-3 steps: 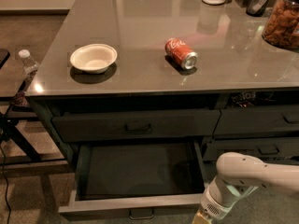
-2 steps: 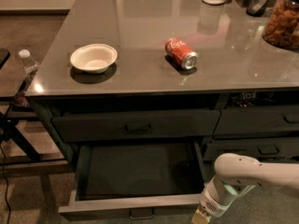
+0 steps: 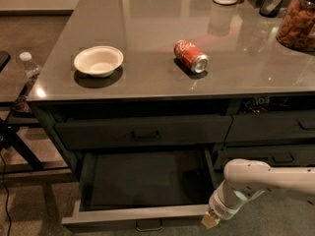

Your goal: Close middle drawer

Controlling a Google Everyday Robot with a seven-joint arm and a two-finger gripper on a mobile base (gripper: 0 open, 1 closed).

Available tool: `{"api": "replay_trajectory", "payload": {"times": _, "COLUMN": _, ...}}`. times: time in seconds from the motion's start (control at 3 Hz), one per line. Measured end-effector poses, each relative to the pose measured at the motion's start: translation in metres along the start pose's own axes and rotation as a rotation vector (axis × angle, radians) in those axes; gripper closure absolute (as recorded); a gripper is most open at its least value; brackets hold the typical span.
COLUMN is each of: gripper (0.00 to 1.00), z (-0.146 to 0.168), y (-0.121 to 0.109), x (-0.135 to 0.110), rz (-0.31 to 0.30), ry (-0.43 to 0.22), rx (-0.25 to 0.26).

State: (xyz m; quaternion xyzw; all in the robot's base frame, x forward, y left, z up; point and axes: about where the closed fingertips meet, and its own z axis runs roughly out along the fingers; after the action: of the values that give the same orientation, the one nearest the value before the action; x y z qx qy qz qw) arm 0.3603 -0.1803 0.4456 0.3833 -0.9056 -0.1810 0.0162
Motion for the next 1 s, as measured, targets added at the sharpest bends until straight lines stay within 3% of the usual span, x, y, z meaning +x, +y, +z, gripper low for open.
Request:
{"api": "replay_trajectory", "payload": {"times": 0.67, "gripper": 1.0, "z": 0.011, "y": -0.018, "x": -0.01, "rz": 0.006, "ry": -0.017, "rx": 0.028}}
{"api": "replay_trajectory", "payload": {"times": 1.0, "gripper": 1.0, "z": 0.008, "y": -0.037, "x": -0.028, "rz": -0.012, "ry": -0.028, "rx": 0.08}}
